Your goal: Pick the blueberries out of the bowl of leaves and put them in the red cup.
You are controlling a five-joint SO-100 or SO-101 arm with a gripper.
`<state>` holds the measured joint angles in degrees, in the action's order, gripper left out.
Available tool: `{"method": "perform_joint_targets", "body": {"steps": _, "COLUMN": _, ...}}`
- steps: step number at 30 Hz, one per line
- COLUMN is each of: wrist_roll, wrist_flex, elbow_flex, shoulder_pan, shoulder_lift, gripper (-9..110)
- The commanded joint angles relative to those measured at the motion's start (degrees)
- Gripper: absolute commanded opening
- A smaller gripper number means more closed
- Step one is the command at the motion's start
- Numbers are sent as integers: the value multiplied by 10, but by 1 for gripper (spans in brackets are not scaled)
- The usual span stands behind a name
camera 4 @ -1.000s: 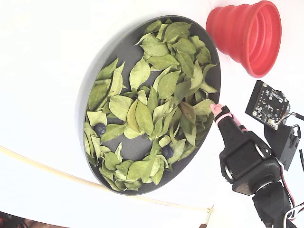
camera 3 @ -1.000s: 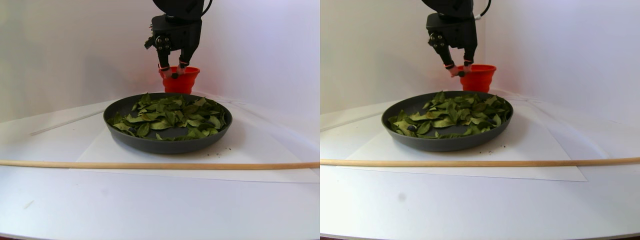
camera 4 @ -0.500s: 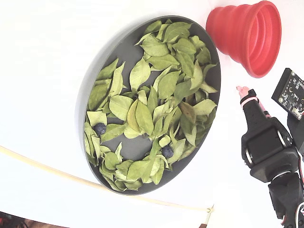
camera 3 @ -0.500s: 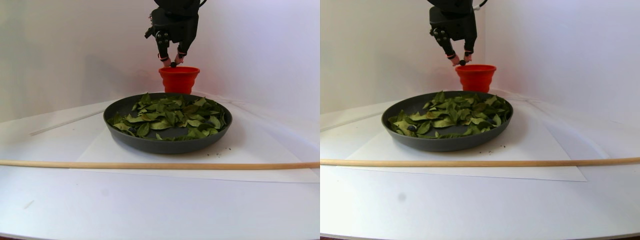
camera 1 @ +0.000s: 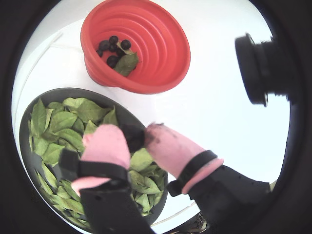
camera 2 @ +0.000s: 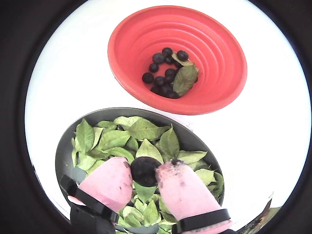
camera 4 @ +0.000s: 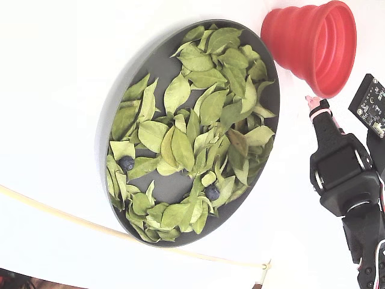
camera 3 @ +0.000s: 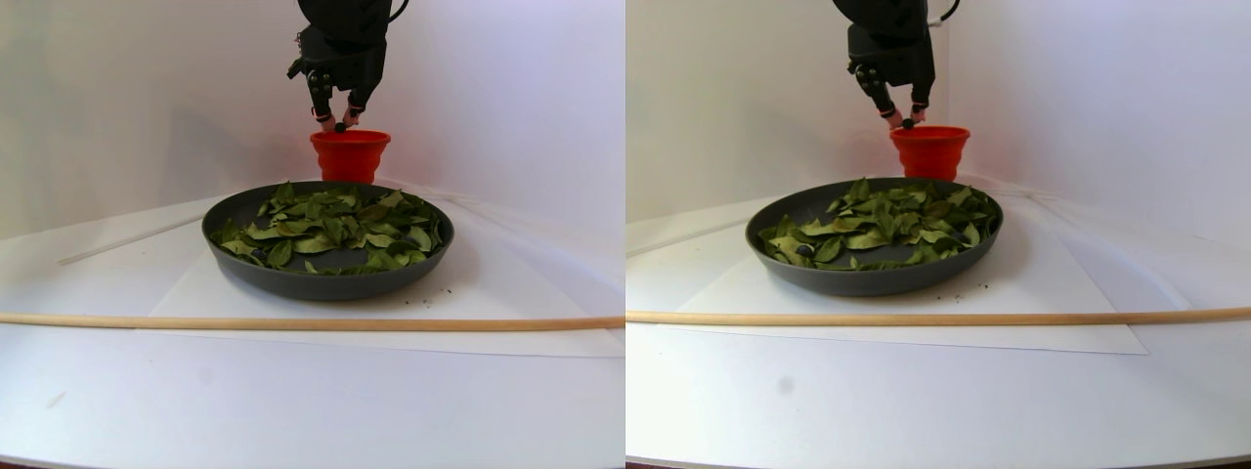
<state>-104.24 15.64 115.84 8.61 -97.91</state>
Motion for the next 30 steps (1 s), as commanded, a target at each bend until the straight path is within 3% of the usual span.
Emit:
{"method": "perform_joint_targets", "body": {"steps": 1, "wrist_roll": 7, "wrist_flex": 12, "elbow_flex": -47, "shoulder_pan": 6, "shoulder_lift": -15, "gripper": 9}}
{"method": "perform_joint_targets", "body": {"steps": 30, "wrist_roll": 18, "wrist_flex": 13, "elbow_flex": -175, "shoulder_pan": 26, "shoulder_lift": 69, "gripper": 9}}
